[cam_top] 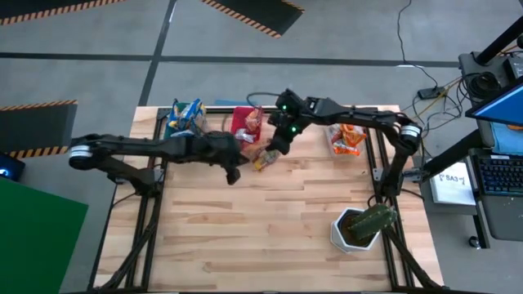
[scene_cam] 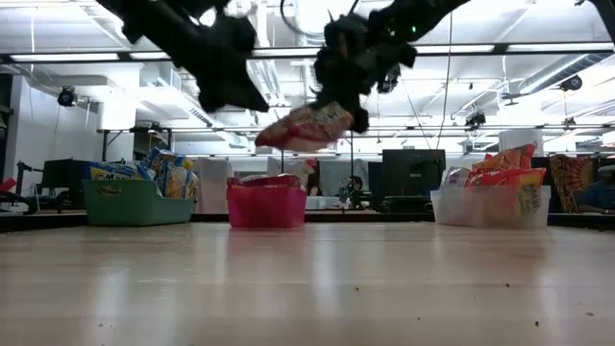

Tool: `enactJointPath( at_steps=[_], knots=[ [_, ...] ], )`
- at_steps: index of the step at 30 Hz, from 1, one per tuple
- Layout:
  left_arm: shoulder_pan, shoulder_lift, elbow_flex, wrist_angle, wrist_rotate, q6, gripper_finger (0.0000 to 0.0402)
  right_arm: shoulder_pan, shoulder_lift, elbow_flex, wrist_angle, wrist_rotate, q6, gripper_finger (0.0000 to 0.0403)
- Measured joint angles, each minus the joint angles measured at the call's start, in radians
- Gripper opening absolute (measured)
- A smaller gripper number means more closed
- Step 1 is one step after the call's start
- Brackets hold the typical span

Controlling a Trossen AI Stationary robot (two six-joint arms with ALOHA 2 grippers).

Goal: Sort Maruchan noodles
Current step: Put the red noodle pack into the red bin

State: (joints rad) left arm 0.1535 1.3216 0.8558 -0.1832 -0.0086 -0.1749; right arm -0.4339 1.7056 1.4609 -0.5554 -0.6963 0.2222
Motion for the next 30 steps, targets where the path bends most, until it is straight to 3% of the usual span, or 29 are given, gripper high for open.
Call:
enactJointPath(
  at_steps=[8, 17, 20, 24, 30],
  knots=[
    [0.001, -0.215, 0.0, 0.025, -0.203, 0.002, 0.0, -0.005, -0.006, 0.187, 0.015, 0.266, -0.066, 0.0009],
    [0.002, -0.388, 0.0, 0.035, -0.482, 0.007, 0.0, -0.011, 0.141, 0.433, 0.008, 0.504, -0.134, 0.0009],
    [0.002, -0.415, 0.0, 0.037, -0.521, 0.007, 0.0, -0.012, 0.221, 0.519, -0.033, 0.567, -0.098, 0.0009],
    [0.002, -0.425, 0.0, 0.036, -0.532, 0.005, 0.0, -0.012, 0.334, 0.643, -0.162, 0.683, 0.083, 0.0009],
    [0.002, -0.41, 0.0, 0.036, -0.532, -0.002, 0.0, -0.015, 0.473, 0.804, -0.309, 0.698, 0.184, 0.0009]
  ],
)
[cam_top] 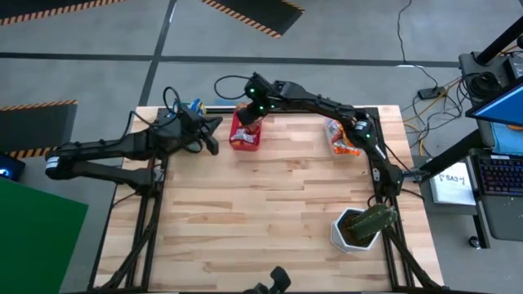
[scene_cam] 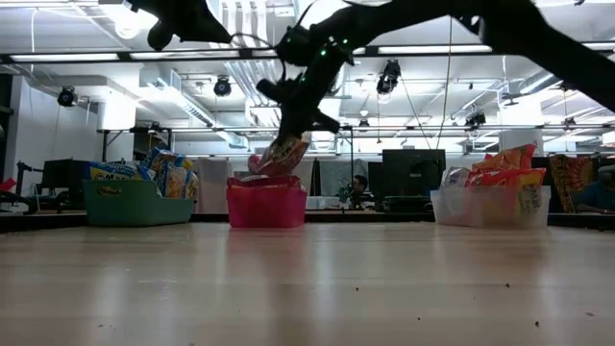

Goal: Sort Maruchan noodles
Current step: Put the red noodle pack into the red bin, then return to Home Position

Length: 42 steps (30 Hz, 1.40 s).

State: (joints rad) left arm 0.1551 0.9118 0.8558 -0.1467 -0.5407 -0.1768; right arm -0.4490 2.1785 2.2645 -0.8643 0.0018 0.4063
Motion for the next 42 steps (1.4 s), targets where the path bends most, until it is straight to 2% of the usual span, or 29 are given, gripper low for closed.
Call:
enactJointPath(
  at_steps=[5, 11, 15, 19, 26, 30, 35, 38, 42],
  knots=[
    [-0.001, 0.019, 0.0, -0.002, 0.0, -0.011, 0.0, -0.004, 0.073, 0.066, -0.028, -0.009, 0.054, 0.0021],
    [-0.001, 0.032, 0.0, -0.003, 0.0, -0.026, 0.0, -0.017, 0.078, 0.072, -0.026, -0.03, 0.072, 0.0073],
    [-0.001, 0.034, 0.0, -0.003, 0.0, -0.025, 0.0, -0.024, 0.077, 0.072, 0.009, -0.142, 0.039, 0.0111],
    [0.003, 0.034, 0.0, -0.003, 0.0, -0.019, 0.0, -0.022, 0.077, 0.072, 0.066, -0.266, -0.028, 0.0126],
    [0.007, 0.025, 0.0, -0.014, -0.001, -0.02, 0.0, -0.023, 0.06, 0.071, 0.06, -0.272, -0.086, 0.0088],
    [0.007, -0.019, 0.0, -0.037, 0.007, 0.009, 0.0, -0.038, -0.013, 0.072, 0.078, -0.364, -0.224, 0.0048],
    [0.012, -0.141, 0.0, -0.042, 0.074, 0.104, 0.0, -0.049, -0.093, 0.072, 0.093, -0.486, -0.397, 0.0013],
    [0.023, -0.235, -0.017, -0.049, 0.136, 0.123, 0.0, -0.049, -0.14, 0.069, 0.094, -0.546, -0.489, 0.0009],
    [0.027, -0.359, -0.077, -0.047, 0.147, 0.115, 0.0, -0.049, -0.204, 0.045, 0.099, -0.563, -0.564, 0.0009]
  ],
)
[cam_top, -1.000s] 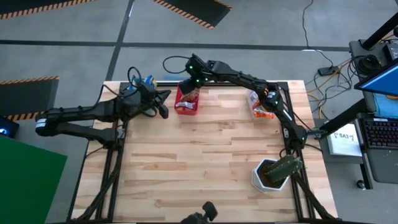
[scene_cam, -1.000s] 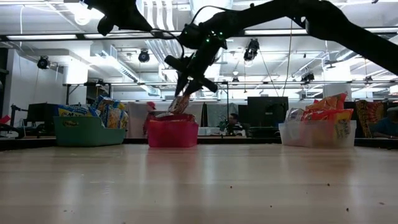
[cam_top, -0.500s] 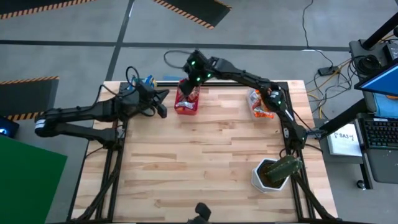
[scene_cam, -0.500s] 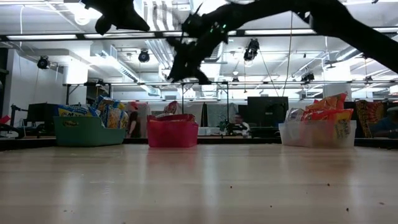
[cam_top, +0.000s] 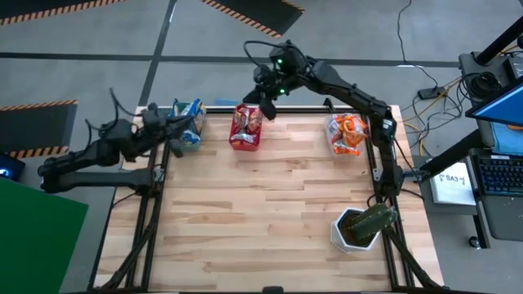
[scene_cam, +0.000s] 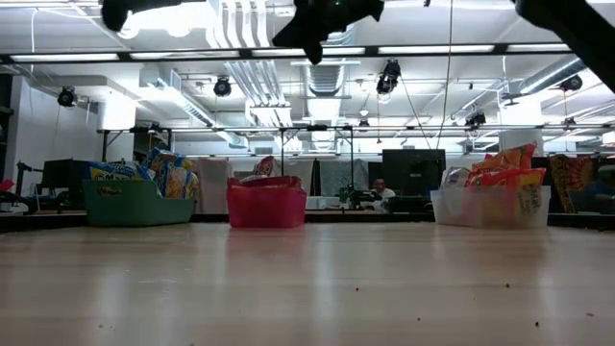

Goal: Sort Maruchan noodles
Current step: Return to Home Position

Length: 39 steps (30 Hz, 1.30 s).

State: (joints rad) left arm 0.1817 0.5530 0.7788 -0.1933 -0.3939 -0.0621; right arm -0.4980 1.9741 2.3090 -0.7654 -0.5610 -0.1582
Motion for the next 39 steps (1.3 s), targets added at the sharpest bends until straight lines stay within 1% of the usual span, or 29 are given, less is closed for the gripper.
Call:
enactJointPath(
  at_steps=[3, 6, 9, 12, 16, 19, 21, 25, 27, 32, 33, 34, 36, 38, 39],
  knots=[
    [0.0, -0.101, -0.072, -0.003, -0.006, -0.038, 0.0, 0.0, -0.051, -0.06, 0.01, 0.003, -0.041, 0.0009],
    [0.0, -0.198, -0.144, -0.006, -0.008, -0.102, 0.0, 0.0, -0.124, -0.156, 0.065, 0.003, -0.052, 0.0009],
    [0.0, -0.281, -0.199, -0.004, -0.009, -0.16, 0.0, -0.005, -0.219, -0.3, 0.172, 0.004, -0.044, 0.0009],
    [0.0, -0.341, -0.237, 0.009, -0.016, -0.188, 0.0, -0.006, -0.316, -0.482, 0.312, 0.012, -0.009, 0.0009],
    [0.0, -0.383, -0.26, 0.01, -0.017, -0.191, 0.0, -0.007, -0.439, -0.72, 0.465, 0.037, 0.055, 0.0009],
    [0.0, -0.394, -0.267, 0.003, -0.061, -0.191, 0.0, -0.007, -0.527, -0.872, 0.537, 0.038, 0.111, 0.0009],
    [0.0, -0.398, -0.27, -0.016, -0.089, -0.185, 0.0, -0.007, -0.582, -0.955, 0.566, 0.039, 0.151, 0.0009],
    [0.0, -0.397, -0.272, -0.049, -0.095, -0.183, 0.0, -0.007, -0.702, -1.08, 0.585, 0.047, 0.194, 0.0009],
    [0.0, -0.392, -0.272, -0.051, -0.095, -0.183, 0.0, -0.006, -0.765, -1.129, 0.584, 0.107, 0.218, 0.0009],
    [0.0, -0.376, -0.272, -0.046, -0.094, -0.19, 0.0, -0.007, -0.911, -1.232, 0.541, 0.338, 0.206, 0.0009],
    [0.0, -0.372, -0.272, -0.046, -0.094, -0.192, 0.0, -0.007, -0.935, -1.245, 0.519, 0.377, 0.235, 0.0009],
    [0.0, -0.369, -0.272, -0.047, -0.094, -0.192, 0.0, -0.007, -0.959, -1.259, 0.485, 0.394, 0.273, 0.0009],
    [0.0, -0.367, -0.272, -0.049, -0.094, -0.173, 0.0, -0.007, -1.02, -1.312, 0.456, 0.396, 0.263, 0.0009],
    [0.0, -0.367, -0.272, -0.064, -0.093, -0.153, 0.0, -0.006, -1.099, -1.389, 0.488, 0.396, 0.221, 0.0009],
    [-0.001, -0.368, -0.272, -0.071, -0.085, -0.145, 0.0, -0.006, -1.143, -1.436, 0.532, 0.397, 0.216, 0.0009]
  ],
)
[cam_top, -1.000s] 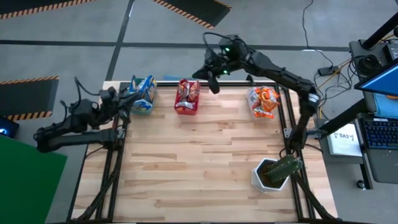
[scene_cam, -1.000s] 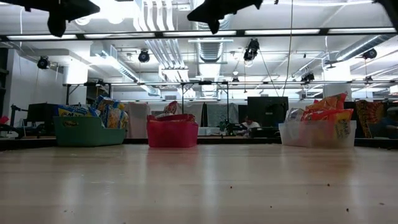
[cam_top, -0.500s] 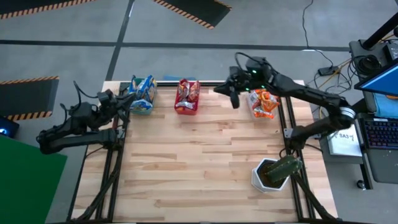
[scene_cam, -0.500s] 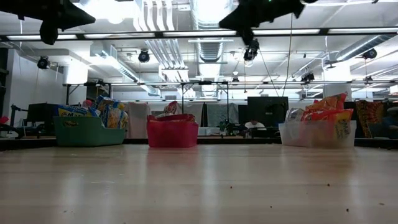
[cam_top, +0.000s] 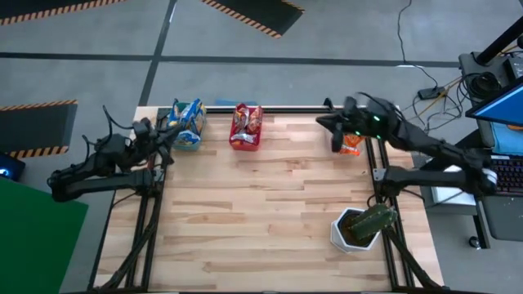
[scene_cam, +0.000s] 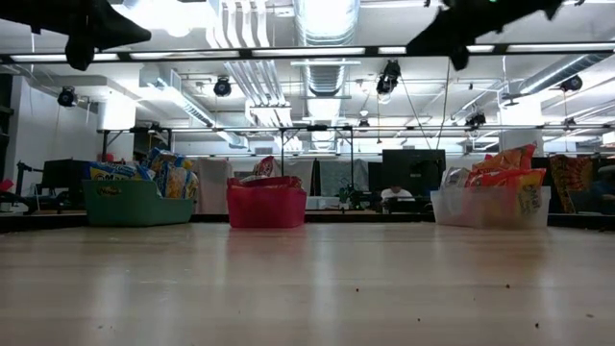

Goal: Sort Maruchan noodles
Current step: Return to Home Position

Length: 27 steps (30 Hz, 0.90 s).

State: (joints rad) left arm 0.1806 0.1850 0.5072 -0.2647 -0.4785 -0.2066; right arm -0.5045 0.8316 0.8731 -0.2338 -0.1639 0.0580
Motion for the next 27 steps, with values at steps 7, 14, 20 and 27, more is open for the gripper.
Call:
enactJointPath(
  at_steps=[7, 14, 20, 27],
  knots=[
    [-0.001, -0.027, -0.036, -0.04, 0.238, 0.068, 0.0, -0.011, -0.31, -0.302, 0.147, 0.161, 0.037, 0.0009],
    [0.0, -0.045, -0.078, -0.037, 0.342, 0.086, 0.0, -0.011, -0.534, -0.453, 0.105, 0.223, 0.116, 0.0009],
    [0.0, -0.081, -0.141, -0.038, 0.359, 0.093, 0.0, -0.011, -0.698, -0.517, 0.075, 0.236, -0.159, 0.0009],
    [0.0, -0.13, -0.206, -0.023, 0.36, 0.086, 0.0, -0.011, -0.83, -0.563, -0.194, 0.245, -0.34, 0.0009]
  ],
)
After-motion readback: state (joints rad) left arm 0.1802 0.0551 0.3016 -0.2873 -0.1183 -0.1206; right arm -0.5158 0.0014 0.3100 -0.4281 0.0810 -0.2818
